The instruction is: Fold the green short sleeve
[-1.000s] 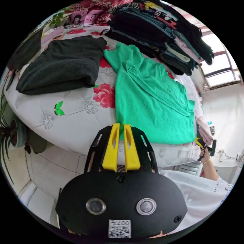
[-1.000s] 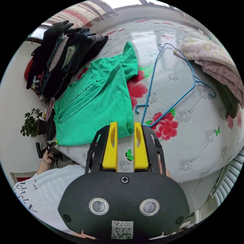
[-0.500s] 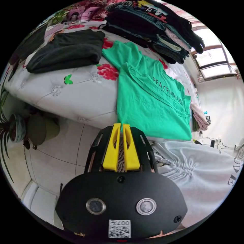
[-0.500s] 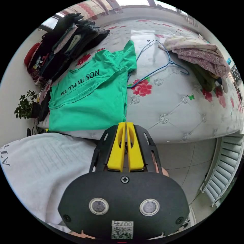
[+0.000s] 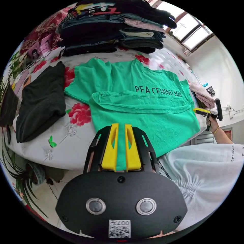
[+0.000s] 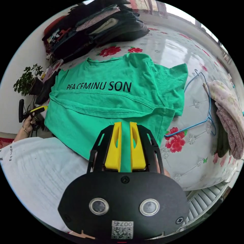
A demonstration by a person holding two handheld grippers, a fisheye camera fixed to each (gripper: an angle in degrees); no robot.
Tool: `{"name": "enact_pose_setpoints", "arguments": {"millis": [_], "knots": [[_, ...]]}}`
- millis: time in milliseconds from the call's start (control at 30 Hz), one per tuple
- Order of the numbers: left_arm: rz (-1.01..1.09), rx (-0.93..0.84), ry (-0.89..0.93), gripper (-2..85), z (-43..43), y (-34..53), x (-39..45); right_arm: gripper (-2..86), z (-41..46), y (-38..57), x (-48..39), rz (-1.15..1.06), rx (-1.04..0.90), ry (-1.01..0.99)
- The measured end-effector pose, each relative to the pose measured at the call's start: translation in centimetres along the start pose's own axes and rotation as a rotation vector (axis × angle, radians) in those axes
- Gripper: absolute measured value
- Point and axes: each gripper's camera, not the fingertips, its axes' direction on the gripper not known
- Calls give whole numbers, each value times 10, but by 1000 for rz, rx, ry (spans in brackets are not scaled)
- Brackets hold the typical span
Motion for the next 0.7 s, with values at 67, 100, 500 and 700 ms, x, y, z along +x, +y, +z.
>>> {"name": "enact_pose_setpoints", "arguments": {"millis": [67, 100, 500, 700], "knots": [[52, -30, 1, 47, 11, -14, 6, 12, 3, -16, -9, -29, -27, 11], [89, -37, -3, 48, 17, -22, 10, 9, 3, -25, -15, -50, -37, 14], [296, -126, 12, -4, 53, -72, -6, -2, -7, -94, -11, 13, -105, 92], [-2, -33, 198, -10, 48, -83, -76, -2, -50, -110, -35, -33, 62, -102]]}}
